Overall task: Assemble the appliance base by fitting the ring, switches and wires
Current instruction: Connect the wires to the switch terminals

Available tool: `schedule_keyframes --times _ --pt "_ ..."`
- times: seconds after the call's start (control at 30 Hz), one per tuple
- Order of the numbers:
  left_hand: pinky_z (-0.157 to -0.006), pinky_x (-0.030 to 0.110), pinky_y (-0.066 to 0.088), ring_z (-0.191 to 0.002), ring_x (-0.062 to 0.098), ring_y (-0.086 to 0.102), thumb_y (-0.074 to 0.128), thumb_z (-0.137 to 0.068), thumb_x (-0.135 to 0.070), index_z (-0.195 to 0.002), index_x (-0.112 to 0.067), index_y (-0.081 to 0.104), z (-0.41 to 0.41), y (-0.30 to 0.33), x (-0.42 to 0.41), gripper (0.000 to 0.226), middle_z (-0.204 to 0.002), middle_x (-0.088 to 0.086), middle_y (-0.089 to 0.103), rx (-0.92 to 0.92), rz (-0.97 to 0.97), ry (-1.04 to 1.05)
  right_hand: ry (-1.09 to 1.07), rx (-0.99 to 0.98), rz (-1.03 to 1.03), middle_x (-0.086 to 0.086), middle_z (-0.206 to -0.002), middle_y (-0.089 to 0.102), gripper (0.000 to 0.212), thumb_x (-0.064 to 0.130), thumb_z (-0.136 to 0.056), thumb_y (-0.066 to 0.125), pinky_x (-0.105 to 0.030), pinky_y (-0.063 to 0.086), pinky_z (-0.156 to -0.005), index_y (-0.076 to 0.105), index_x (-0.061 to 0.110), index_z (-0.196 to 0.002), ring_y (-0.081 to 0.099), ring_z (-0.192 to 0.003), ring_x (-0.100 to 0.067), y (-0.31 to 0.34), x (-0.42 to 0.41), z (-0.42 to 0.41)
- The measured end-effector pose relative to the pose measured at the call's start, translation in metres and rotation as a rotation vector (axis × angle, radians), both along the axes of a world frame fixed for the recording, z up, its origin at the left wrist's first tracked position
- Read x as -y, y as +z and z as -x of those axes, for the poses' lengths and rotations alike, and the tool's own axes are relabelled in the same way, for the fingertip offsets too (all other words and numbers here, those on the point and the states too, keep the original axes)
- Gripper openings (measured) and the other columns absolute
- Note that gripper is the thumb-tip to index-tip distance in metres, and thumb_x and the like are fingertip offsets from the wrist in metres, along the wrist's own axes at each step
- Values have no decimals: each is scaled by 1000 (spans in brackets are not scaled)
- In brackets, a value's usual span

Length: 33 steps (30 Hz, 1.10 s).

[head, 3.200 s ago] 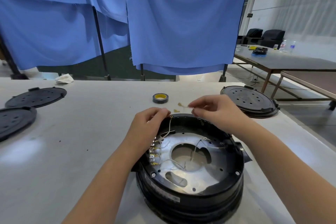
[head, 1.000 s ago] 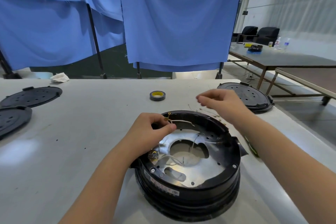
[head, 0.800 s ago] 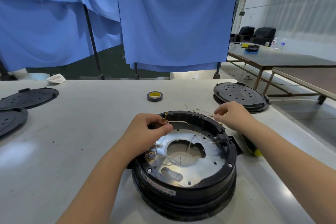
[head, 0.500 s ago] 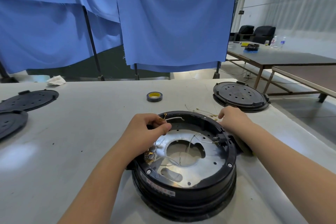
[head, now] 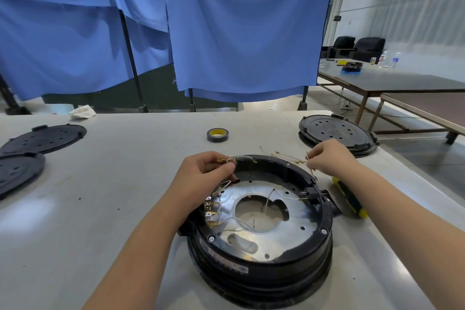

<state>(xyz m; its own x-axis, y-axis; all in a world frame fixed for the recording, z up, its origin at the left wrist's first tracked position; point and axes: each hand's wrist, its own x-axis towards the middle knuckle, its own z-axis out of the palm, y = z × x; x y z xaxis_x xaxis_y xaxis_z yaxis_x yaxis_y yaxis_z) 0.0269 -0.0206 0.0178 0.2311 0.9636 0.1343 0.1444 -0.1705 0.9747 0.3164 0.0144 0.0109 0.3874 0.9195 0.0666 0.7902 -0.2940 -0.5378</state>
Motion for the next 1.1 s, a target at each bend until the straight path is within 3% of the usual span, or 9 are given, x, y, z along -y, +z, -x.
schedule_keyframes --times 0.17,0.33,0.4,0.5,0.63,0.77,0.83,0.93,1.1 --pt "-66 27 50 -65 6 67 64 -90 -19 -84 -15 71 3 3 1 10 -77 3 75 62 42 -2 135 -525 -277 1 -87 71 17 7 -80 73 -25 51 -74 70 23 -83 65 -81 -12 31 17 5" --pt "-73 33 51 -70 7 69 64 -90 -29 -78 -17 75 3 4 1 20 -82 2 76 82 47 7 438 -881 -178 -7 -89 75 32 10 -66 78 -22 56 -68 66 9 -96 72 -77 -16 61 32 44" --pt "-75 29 51 -75 7 70 65 -89 -30 -78 -19 75 2 3 2 18 -82 1 76 78 36 15 530 -950 -85 -11 -89 75 35 11 -62 77 -23 57 -67 64 8 -94 72 -76 -17 64 35 60" --pt "-72 23 51 -79 8 71 67 -86 -32 -80 -22 77 3 3 2 15 -82 1 76 103 45 25 655 -1066 29 -11 -88 74 18 8 -65 76 -24 56 -64 69 14 -80 71 -75 -18 58 37 78" --pt "-59 21 53 -70 12 71 72 -82 -31 -83 -22 78 5 5 3 10 -81 2 76 167 88 11 636 -1235 49 -6 -83 73 14 7 -67 72 -23 56 -61 75 20 -71 70 -70 -13 41 33 89" --pt "-64 24 55 -66 10 67 75 -81 -29 -78 -28 78 1 -1 1 5 -75 -2 74 -125 -81 42 471 -1293 -78 -5 -83 74 19 8 -64 73 -22 56 -59 71 14 -81 70 -65 -12 31 28 86" --pt "-65 18 53 -70 6 66 75 -81 -28 -76 -34 76 -2 -3 3 8 -75 -10 73 -274 -148 3 412 -1306 -144 -6 -84 75 22 9 -64 73 -21 55 -58 69 13 -86 69 -65 -11 29 26 81" --pt "-62 10 50 -70 0 65 75 -80 -26 -76 -32 76 -4 -2 3 7 -73 -16 72 -351 -198 -12 384 -1345 -183 -6 -84 74 19 8 -67 72 -21 55 -58 69 13 -86 68 -63 -10 27 26 78" --pt "-62 7 49 -70 2 69 76 -80 -24 -77 -23 76 6 7 -5 3 -74 -8 74 -95 -162 99 389 -1322 -178 -5 -83 75 12 2 -81 67 -21 55 -59 67 12 -88 68 -64 -10 22 27 78"
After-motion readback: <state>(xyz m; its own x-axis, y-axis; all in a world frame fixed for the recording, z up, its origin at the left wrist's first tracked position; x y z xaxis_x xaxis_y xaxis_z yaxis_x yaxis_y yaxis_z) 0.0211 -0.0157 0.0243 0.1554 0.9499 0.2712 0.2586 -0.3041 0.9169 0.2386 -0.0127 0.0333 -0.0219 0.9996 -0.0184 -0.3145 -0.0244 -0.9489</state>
